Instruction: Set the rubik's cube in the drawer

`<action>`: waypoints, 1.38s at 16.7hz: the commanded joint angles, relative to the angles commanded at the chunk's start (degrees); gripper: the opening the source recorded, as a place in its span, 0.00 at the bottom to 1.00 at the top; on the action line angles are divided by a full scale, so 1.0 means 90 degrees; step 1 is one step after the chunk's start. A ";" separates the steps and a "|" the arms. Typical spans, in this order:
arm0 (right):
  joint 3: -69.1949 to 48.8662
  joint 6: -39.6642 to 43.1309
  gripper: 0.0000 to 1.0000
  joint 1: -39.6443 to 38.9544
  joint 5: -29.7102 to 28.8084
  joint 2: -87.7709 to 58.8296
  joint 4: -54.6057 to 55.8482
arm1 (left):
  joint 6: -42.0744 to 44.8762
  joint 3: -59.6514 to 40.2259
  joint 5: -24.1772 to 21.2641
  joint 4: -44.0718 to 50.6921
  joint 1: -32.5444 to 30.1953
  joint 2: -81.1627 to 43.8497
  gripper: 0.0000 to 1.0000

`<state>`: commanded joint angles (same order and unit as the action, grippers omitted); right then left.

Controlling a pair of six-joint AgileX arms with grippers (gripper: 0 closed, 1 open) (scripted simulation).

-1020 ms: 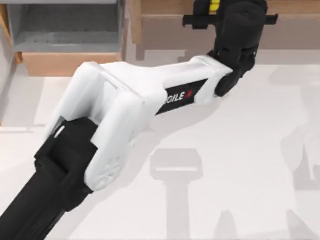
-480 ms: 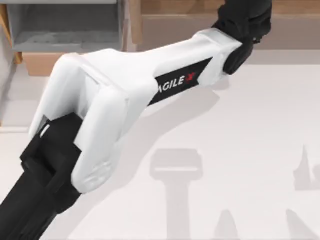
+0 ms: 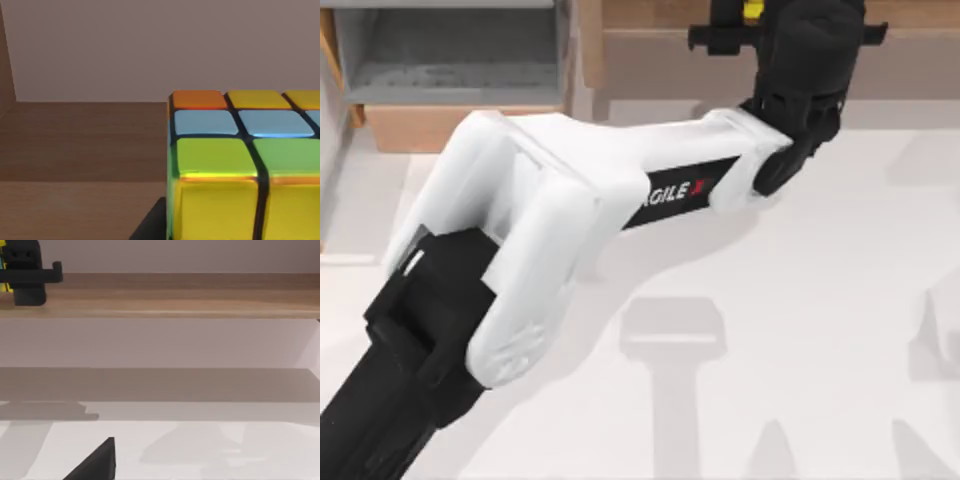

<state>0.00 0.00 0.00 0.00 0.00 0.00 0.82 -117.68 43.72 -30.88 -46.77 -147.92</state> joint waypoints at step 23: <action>0.0000 0.0000 1.00 0.0000 0.0000 0.0000 0.0000 | 0.1927 -0.0996 -0.2745 0.5132 -0.1295 0.0958 0.00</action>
<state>0.00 0.00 0.00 0.00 0.00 0.00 18.16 -126.65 19.02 15.31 -58.43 -139.29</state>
